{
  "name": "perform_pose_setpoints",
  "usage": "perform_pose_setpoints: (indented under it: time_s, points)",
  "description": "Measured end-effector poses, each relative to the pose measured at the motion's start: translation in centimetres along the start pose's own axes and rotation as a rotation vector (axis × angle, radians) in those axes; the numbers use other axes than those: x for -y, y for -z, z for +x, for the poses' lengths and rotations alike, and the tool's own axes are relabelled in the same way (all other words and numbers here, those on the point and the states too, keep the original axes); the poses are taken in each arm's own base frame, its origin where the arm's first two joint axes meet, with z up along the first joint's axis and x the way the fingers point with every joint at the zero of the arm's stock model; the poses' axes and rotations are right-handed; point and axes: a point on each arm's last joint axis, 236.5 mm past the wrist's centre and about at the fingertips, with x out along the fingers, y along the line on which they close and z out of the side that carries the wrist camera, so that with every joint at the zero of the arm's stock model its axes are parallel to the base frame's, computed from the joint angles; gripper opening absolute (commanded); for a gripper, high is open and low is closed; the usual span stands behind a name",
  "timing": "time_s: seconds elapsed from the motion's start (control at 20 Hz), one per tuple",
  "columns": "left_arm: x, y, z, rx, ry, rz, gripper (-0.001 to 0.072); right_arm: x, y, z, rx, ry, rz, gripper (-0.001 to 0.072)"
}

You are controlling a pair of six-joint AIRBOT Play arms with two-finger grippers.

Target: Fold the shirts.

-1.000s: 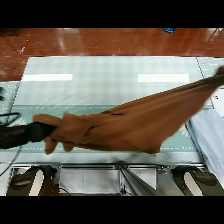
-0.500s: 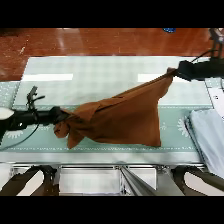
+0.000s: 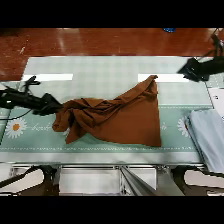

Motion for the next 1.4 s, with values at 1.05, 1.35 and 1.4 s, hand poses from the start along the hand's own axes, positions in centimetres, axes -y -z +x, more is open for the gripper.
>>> perform_pose_setpoints:
  time_s: [1.05, 1.35, 1.4]
  points:
    - [-3.6, 7.8, 3.6, 0.245, 0.167, -0.442, 0.0033, 5.3, 21.4, 4.6, -0.118, 0.0, 0.194, 0.0409]
    - [-2.4, 7.0, 4.4, 0.266, 0.159, -0.323, 0.0019, 3.5, 25.9, 5.6, -0.269, -0.021, 0.16, 0.0409]
    - [-2.3, 6.9, 4.5, 0.269, 0.16, -0.314, 0.0019, 3.4, 26.5, 5.7, -0.286, -0.023, 0.16, 0.0409]
